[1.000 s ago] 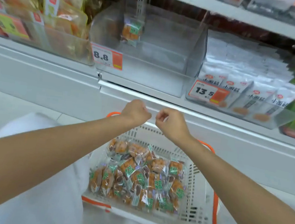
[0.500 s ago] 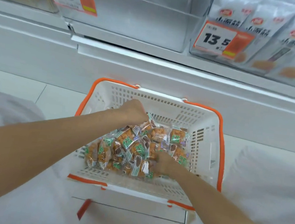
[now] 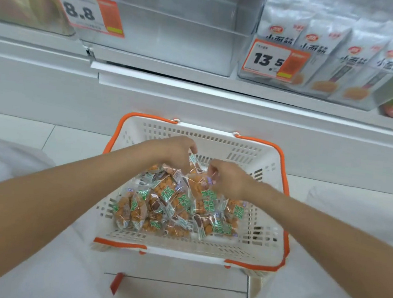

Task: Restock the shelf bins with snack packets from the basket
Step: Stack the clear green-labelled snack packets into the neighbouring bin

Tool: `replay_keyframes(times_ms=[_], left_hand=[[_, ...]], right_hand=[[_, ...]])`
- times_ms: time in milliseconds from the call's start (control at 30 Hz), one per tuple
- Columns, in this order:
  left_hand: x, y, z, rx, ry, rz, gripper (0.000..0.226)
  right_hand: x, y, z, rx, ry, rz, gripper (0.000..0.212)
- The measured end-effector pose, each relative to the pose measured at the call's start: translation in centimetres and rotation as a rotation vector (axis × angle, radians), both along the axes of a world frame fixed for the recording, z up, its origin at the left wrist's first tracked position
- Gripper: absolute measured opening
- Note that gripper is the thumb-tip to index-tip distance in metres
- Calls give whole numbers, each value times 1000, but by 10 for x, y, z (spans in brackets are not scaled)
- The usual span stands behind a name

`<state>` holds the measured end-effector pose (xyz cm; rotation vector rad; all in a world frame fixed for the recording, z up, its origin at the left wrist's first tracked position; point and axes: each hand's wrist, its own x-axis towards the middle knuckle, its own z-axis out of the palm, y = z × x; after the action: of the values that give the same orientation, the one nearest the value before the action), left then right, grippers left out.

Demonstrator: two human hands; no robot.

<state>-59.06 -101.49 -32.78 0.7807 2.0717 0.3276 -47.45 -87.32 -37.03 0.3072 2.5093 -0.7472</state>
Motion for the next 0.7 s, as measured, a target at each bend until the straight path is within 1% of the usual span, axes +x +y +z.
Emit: replay_keyframes(times_ms=[33, 67, 100, 133, 167, 200, 267, 300, 333, 400, 433, 500, 567, 633, 700], left_hand=[[-1, -1, 2, -3, 2, -73, 76], [-2, -2, 6, 8, -16, -126, 86], [-2, -2, 10, 34, -48, -151, 91], [-4, -2, 15, 74, -91, -144, 93], [-6, -1, 21, 127, -137, -105, 89], [-9, -1, 28, 183, -184, -44, 80], [-14, -1, 38, 282, -271, 65, 56], [-17, -1, 41, 319, -295, 90, 48], [-20, -2, 42, 347, -311, 99, 40], [-22, -1, 41, 384, -351, 111, 27], [-21, -1, 41, 391, -372, 124, 26], [-18, 3, 38, 390, -423, 174, 37], [-12, 5, 36, 385, -453, 223, 48], [-8, 6, 34, 384, -375, 227, 60], [-6, 8, 31, 407, -235, 215, 57]], right_hand=[[-2, 5, 24, 23, 43, 63, 23], [-4, 11, 46, 5, 79, 85, 24], [-6, 17, 63, -59, 108, 53, 24], [-8, 21, 77, -161, 145, -17, 26], [-10, 25, 86, -266, 190, -103, 29], [-13, 27, 91, -351, 237, -187, 32], [-19, 30, 93, -439, 311, -320, 36], [-21, 30, 92, -435, 324, -349, 37], [-22, 30, 90, -387, 326, -345, 40], [-23, 28, 83, -234, 351, -296, 58], [-25, 27, 79, -164, 383, -282, 65], [-28, 26, 75, -65, 498, -274, 65], [-32, 24, 74, -34, 579, -263, 61], [-35, 22, 74, -48, 599, -275, 62], [-35, 21, 76, -95, 582, -317, 64]])
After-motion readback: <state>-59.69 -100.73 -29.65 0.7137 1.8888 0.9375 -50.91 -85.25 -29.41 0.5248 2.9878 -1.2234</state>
